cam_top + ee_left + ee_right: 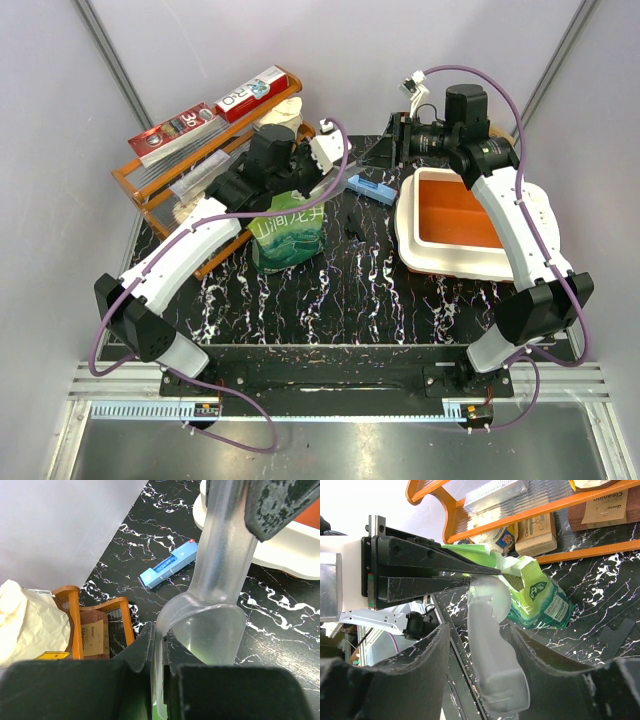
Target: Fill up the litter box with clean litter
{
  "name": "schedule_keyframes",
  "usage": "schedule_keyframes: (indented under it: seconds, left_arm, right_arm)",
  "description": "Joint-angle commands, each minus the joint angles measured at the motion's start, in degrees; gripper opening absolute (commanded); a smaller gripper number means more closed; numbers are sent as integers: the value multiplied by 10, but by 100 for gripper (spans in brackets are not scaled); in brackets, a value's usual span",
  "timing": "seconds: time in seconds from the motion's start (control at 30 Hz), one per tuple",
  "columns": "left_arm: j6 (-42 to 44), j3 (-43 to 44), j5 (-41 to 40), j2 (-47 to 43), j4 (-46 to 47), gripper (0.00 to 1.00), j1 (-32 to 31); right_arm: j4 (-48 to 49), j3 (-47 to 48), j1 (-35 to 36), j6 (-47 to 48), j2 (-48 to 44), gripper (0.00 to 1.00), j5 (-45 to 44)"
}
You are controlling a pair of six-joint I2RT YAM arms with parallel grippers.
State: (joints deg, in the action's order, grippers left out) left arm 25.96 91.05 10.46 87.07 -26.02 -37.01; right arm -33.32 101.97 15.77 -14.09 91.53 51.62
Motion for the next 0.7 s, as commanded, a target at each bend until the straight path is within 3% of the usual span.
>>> schedule_keyframes:
  seconds: [0.0, 0.47, 0.67]
  left_arm:
    - [-13, 27, 10, -1, 33, 0, 2]
    - [-20, 32, 39, 6, 28, 0, 3]
    - [-16, 32, 37, 6, 26, 0, 3]
  right_arm:
    - [18, 1, 7, 6, -8, 53, 11]
    - [12, -3, 16, 21, 0, 48, 9]
    - [1, -2, 19, 39, 2, 35, 16]
